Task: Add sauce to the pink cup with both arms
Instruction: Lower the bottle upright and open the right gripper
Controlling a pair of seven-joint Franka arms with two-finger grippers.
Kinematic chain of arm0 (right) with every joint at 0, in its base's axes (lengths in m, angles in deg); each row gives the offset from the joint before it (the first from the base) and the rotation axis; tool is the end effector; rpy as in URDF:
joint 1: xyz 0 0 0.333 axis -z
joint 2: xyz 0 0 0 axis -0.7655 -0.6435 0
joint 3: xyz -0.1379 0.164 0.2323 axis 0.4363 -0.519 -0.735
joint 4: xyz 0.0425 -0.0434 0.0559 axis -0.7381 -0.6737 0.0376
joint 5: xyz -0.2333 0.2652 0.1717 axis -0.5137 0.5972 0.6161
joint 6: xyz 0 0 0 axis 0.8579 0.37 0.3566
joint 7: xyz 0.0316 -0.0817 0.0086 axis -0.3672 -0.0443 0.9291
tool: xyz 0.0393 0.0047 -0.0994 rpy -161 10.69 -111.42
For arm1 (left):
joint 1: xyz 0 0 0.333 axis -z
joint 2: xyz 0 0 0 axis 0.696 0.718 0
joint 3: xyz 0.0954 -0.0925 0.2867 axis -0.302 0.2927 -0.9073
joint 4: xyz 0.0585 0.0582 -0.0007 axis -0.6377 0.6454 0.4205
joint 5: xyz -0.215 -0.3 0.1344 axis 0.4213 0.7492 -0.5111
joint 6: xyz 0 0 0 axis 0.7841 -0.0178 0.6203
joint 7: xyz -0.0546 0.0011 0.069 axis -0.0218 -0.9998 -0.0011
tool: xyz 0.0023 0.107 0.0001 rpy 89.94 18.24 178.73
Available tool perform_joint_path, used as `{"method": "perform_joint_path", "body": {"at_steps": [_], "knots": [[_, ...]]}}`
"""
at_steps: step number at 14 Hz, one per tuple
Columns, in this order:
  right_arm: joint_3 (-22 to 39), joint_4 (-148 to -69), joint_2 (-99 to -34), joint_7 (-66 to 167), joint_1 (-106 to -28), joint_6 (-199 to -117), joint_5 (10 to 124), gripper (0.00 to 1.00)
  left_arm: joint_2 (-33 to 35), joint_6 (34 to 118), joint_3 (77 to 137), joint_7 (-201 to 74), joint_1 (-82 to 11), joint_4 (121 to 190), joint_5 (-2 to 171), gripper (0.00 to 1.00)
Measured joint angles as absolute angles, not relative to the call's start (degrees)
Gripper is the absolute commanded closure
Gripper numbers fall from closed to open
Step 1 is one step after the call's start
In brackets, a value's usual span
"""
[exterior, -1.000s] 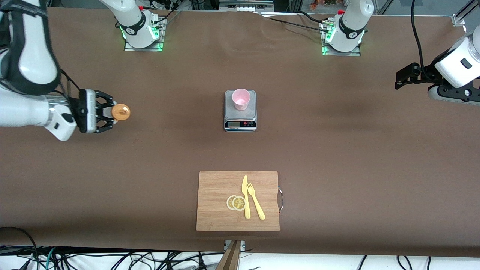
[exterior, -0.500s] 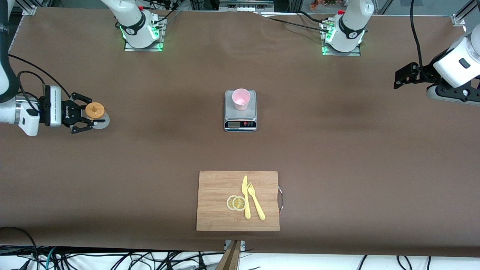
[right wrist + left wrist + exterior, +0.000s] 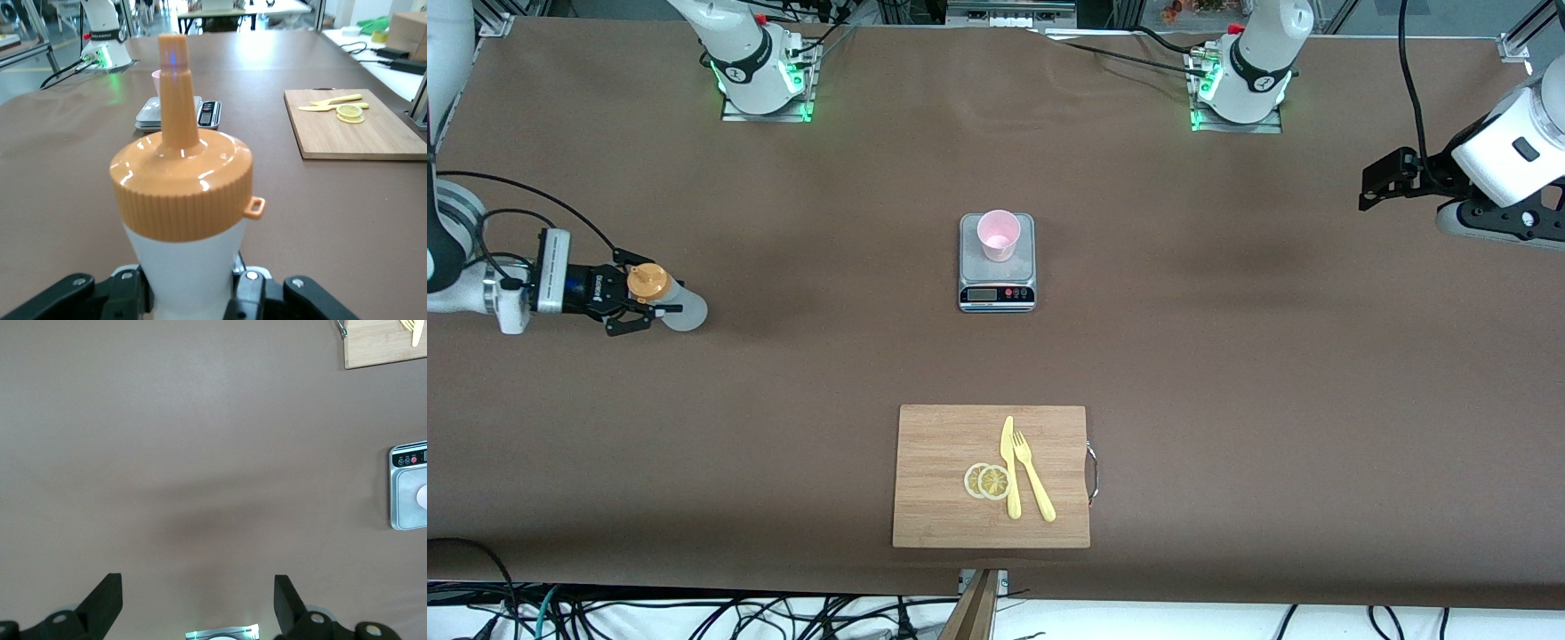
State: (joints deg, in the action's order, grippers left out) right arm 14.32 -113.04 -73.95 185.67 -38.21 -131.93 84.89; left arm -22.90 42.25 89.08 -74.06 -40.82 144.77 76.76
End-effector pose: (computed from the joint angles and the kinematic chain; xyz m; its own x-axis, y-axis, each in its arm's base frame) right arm 0.5718 -0.1372 0.2387 -0.0012 0.4793 0.8777 0.9951 0.0877 -0.0465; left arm 0.5502 -0.0361 0.6076 0.9824 -0.1352 -0.1287 -0.1322 -0.9907 0.0317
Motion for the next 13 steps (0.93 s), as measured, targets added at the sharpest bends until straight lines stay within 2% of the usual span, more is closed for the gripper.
{"method": "perform_joint_path", "body": {"at_steps": [6,13], "knots": [[14.40,-112.66,-80.30,190.68,-38.19,-131.24,90.08,0.58,-22.90,41.96,89.10,-74.06,-40.76,144.75,76.76,0.00],[14.53,-111.96,-85.02,192.58,-37.85,-131.18,91.79,0.48,-22.90,41.82,89.19,-74.06,-40.68,144.74,76.76,0.00]]}}
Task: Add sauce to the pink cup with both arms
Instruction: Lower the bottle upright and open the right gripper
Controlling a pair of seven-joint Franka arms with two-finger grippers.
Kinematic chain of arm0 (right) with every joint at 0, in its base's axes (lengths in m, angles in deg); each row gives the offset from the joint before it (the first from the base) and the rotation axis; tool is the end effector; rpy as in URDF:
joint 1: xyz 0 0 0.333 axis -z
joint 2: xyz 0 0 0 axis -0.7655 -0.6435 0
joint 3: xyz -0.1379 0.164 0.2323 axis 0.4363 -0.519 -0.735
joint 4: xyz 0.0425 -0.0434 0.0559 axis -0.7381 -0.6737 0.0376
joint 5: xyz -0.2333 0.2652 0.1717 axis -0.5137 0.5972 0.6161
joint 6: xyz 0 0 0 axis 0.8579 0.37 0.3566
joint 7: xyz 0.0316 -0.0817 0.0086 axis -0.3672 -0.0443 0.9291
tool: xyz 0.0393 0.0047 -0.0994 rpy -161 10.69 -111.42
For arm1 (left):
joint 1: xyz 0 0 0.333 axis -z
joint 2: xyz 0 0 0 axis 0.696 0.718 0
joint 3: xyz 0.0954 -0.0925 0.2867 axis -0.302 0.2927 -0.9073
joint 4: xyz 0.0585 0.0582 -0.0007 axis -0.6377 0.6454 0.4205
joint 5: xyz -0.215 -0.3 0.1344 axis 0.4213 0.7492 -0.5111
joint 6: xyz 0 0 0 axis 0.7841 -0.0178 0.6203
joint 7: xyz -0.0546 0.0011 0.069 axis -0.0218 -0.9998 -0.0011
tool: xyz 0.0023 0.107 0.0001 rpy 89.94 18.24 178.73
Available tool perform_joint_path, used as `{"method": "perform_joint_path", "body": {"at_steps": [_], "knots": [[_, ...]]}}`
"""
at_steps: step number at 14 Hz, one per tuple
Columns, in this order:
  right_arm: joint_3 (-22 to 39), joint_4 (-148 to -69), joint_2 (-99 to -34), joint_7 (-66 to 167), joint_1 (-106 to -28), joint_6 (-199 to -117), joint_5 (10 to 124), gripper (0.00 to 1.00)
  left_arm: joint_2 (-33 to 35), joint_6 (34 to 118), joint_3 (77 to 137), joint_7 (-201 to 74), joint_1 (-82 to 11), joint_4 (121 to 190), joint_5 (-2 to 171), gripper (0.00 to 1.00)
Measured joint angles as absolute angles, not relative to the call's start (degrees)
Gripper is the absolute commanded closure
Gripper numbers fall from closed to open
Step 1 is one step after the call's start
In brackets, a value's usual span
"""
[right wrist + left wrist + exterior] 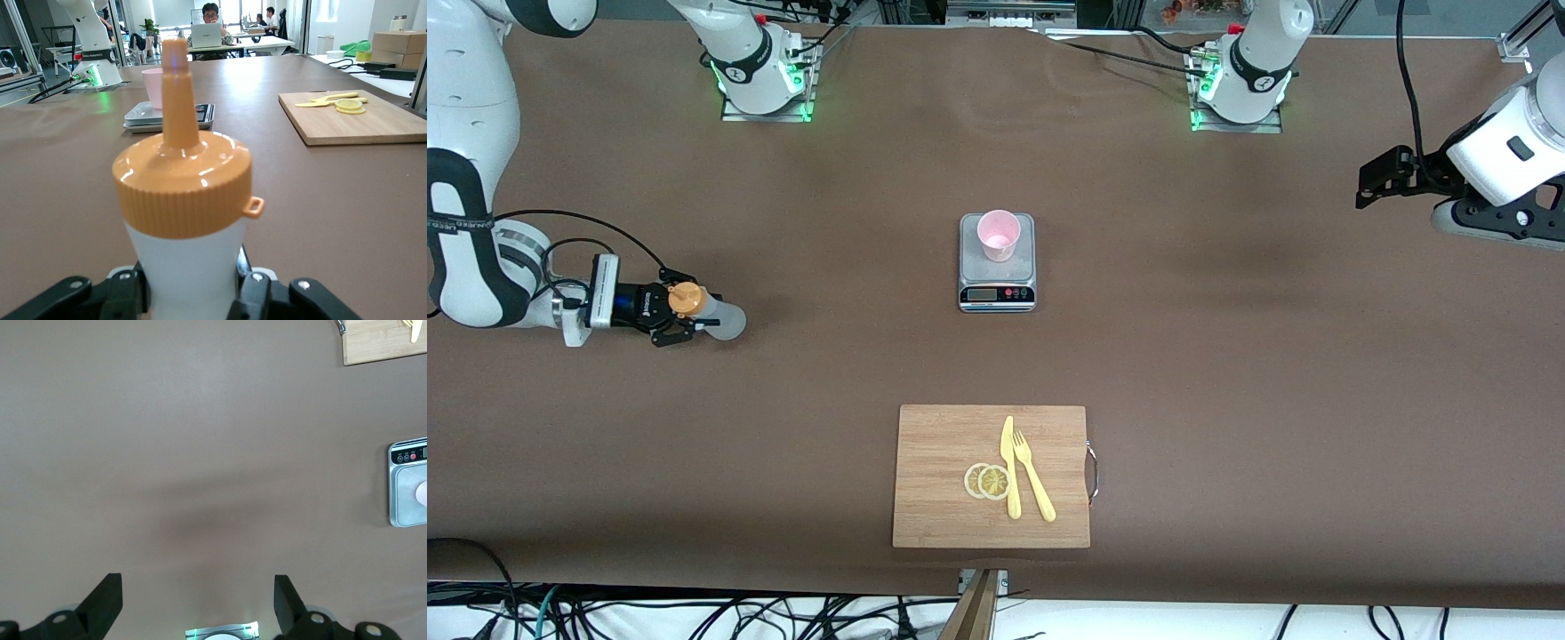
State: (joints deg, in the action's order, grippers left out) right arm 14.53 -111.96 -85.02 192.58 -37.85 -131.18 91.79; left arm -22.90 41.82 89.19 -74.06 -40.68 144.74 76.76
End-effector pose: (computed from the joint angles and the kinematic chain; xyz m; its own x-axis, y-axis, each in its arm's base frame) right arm 0.5592 -0.1331 0.1392 0.0423 0.3683 0.9287 0.9963 0.0540 -0.0668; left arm 0.5491 -0.0385 0.6073 0.9809 -0.1396 -0.1356 -0.1365 -0.9901 0.0323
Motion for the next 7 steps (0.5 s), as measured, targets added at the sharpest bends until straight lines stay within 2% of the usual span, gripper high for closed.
{"method": "perform_joint_path", "body": {"at_steps": [1,2,3,4,7], "knots": [[14.54,-111.64,-85.26,192.58,-37.66,-130.94,91.89,0.40,-22.90,41.81,89.25,-74.06,-40.66,144.74,76.76,0.00],[14.54,-111.46,-85.28,192.58,-37.53,-130.87,91.91,0.36,-22.90,41.81,89.37,-74.06,-40.64,144.74,76.76,0.00],[14.55,-111.24,-85.29,192.57,-37.45,-130.86,91.92,0.24,-22.90,41.78,89.47,-74.06,-40.62,144.74,76.76,0.00],[14.61,-110.93,-85.29,192.52,-37.39,-130.85,91.93,0.00,-22.90,41.73,89.58,-74.06,-40.61,144.74,76.76,0.00],[15.15,-109.47,-85.28,192.48,-37.30,-130.69,91.96,0.00,-22.90,41.67,89.60,-74.06,-40.62,144.73,76.76,0.00]]}}
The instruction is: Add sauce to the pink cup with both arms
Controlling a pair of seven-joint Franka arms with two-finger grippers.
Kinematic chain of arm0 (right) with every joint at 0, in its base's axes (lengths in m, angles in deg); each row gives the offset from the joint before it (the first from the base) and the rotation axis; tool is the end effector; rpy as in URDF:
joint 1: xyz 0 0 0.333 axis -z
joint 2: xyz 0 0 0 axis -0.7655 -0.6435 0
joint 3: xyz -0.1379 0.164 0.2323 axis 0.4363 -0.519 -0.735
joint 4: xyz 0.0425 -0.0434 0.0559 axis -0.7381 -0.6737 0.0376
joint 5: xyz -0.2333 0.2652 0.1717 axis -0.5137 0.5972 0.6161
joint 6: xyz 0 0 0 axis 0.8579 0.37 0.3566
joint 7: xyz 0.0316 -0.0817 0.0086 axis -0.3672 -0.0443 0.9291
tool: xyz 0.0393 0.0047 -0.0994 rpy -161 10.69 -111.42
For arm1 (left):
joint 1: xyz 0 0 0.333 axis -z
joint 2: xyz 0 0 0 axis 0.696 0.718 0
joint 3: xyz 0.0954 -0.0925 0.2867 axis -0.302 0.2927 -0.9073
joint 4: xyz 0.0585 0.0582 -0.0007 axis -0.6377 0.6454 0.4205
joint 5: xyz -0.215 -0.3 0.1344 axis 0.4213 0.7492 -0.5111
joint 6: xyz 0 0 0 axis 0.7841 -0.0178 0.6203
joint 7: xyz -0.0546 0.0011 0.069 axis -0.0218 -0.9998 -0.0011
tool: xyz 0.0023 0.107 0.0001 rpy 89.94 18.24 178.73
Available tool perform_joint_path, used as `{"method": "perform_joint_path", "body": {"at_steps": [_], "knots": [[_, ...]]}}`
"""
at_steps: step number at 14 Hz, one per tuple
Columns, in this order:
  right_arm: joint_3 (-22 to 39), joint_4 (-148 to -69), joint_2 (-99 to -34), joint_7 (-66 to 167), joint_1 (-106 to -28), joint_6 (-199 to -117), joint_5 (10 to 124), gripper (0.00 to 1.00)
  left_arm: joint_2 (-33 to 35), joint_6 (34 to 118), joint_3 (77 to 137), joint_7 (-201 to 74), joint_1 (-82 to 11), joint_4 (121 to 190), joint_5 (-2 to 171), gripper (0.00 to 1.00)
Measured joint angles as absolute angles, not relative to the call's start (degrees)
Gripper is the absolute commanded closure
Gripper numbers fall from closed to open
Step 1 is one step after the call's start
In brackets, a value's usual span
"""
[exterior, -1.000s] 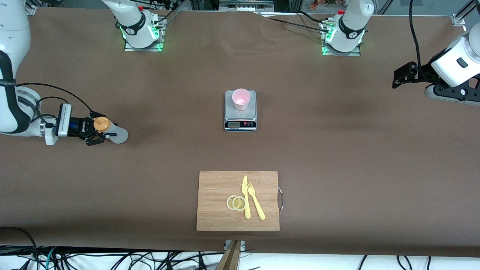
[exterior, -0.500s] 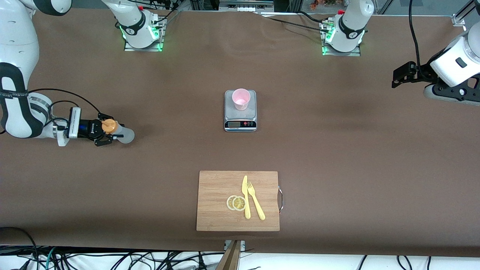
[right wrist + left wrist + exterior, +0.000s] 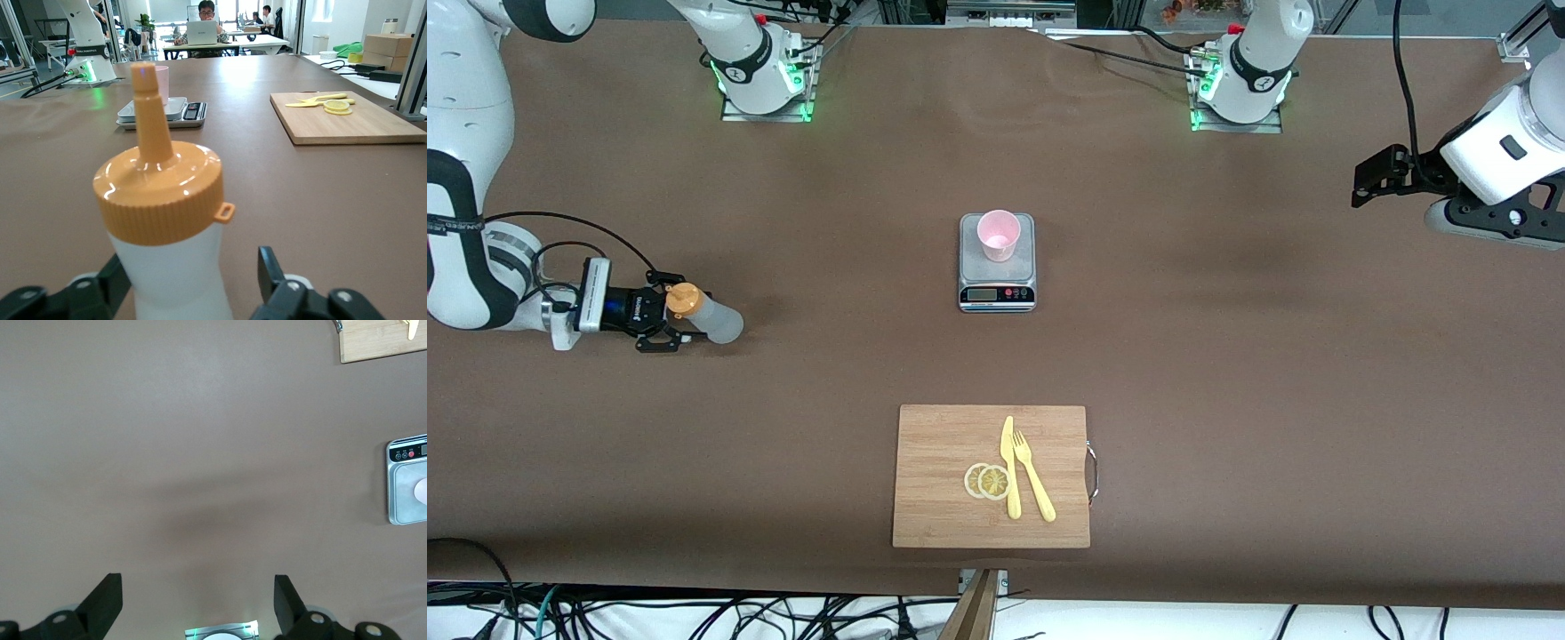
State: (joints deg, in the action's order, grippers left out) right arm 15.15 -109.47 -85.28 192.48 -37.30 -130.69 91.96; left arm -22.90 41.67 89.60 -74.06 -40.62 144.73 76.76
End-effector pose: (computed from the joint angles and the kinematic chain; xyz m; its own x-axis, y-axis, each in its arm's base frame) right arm 0.5705 -0.1470 0.1504 0.0171 0.3799 0.9249 0.9984 0.0427 -0.0360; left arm 0.5485 -0.0429 0.6071 0.9794 -0.1477 -0.1380 -0.1446 -0.9890 0.0327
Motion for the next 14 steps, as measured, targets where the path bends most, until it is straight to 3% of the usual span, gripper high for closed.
{"method": "perform_joint_path", "body": {"at_steps": [8,14], "knots": [[18.37,-107.39,-84.13,192.67,-35.31,-127.47,85.53,0.00,-22.90,41.59,89.52,-74.06,-40.67,144.72,76.76,0.00],[19.79,-105.87,-69.50,181.59,-34.32,-126.82,70.12,0.00,-22.90,41.59,89.52,-74.06,-40.71,144.71,76.76,0.00]]}}
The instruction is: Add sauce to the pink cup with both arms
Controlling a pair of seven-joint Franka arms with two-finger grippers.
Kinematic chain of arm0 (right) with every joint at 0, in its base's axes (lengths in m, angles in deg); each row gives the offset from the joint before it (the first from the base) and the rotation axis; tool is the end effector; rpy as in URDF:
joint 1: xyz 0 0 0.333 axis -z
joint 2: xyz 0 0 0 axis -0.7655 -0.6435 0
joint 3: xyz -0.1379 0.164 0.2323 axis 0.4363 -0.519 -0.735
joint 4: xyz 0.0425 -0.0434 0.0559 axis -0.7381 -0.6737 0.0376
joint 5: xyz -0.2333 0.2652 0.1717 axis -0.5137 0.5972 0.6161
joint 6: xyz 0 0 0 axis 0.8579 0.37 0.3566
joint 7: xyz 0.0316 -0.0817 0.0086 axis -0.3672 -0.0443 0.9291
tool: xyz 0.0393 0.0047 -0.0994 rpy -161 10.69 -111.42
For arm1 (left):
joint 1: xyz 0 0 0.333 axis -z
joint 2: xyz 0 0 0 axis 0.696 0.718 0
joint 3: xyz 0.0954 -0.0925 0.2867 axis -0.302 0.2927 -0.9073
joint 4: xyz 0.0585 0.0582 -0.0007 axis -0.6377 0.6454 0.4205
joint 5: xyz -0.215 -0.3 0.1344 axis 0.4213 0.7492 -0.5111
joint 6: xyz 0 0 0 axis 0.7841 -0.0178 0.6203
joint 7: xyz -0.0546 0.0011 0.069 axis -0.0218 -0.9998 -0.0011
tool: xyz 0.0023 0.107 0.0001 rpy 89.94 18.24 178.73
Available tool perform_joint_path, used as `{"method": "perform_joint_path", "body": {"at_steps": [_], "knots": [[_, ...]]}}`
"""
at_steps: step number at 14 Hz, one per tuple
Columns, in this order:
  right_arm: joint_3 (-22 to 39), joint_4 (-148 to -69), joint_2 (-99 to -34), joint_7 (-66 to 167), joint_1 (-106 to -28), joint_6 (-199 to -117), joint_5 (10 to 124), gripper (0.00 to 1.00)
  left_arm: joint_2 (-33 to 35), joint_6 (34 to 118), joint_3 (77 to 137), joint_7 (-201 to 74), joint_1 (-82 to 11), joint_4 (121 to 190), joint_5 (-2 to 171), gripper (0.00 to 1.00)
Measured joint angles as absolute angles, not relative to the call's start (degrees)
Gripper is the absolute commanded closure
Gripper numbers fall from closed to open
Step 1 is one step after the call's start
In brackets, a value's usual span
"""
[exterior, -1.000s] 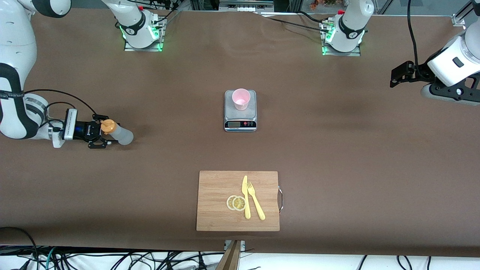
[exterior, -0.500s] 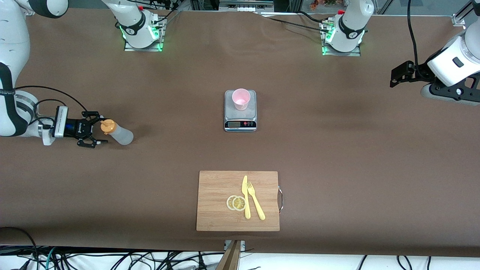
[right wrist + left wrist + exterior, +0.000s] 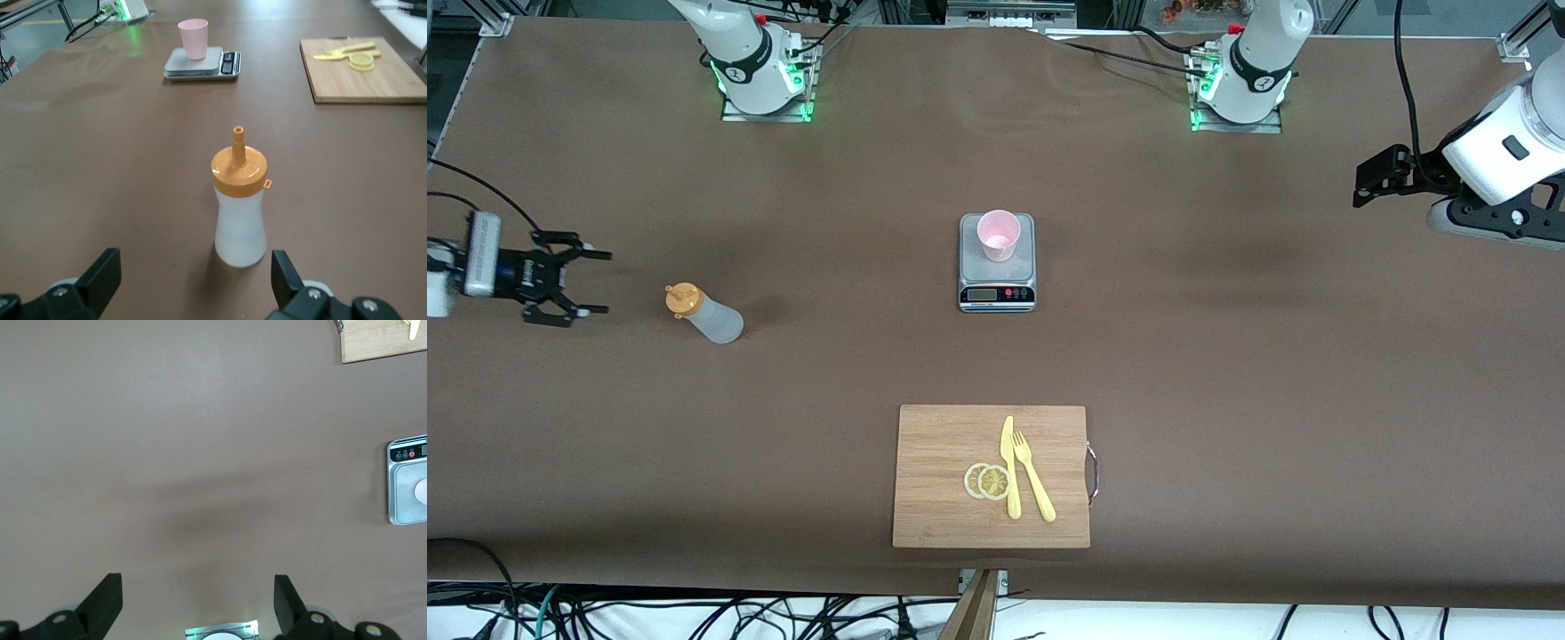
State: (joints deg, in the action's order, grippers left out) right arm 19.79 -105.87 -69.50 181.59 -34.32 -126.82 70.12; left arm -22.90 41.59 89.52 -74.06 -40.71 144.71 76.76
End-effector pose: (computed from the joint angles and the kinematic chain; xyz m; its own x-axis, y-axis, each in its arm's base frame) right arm 0.5525 -0.2401 0.3204 0.0065 0.6690 0.7433 0.9905 0.0976 -0.0965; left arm 0.5485 -0.0413 0.6072 0.9796 -0.1448 -0.1390 -0.1416 -0.9894 0.0327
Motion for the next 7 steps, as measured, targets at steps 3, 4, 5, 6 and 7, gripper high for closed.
{"method": "perform_joint_path", "body": {"at_steps": [3,4,5,6,7], "knots": [[17.91,-105.94,-63.23,170.62,-34.45,-127.71,63.85,0.00,-22.90,41.59,89.52,-74.06,-40.71,144.70,76.76,0.00],[16.81,-105.95,-61.75,166.56,-34.62,-128.39,61.64,0.00,-22.90,41.59,89.52,-74.06,-40.71,144.70,76.76,0.00],[15.80,-105.95,-60.47,162.26,-34.94,-129.03,59.37,0.00,-22.90,41.59,89.52,-74.06,-40.71,144.70,76.76,0.00],[14.91,-105.97,-59.29,158.03,-35.41,-129.87,57.13,0.00,-22.90,41.59,89.52,-74.06,-40.71,144.70,76.76,0.00],[14.16,-105.97,-58.24,154.05,-35.93,-130.81,55.26,0.00,-22.90,41.59,89.52,-74.06,-40.72,144.70,76.76,0.00]]}}
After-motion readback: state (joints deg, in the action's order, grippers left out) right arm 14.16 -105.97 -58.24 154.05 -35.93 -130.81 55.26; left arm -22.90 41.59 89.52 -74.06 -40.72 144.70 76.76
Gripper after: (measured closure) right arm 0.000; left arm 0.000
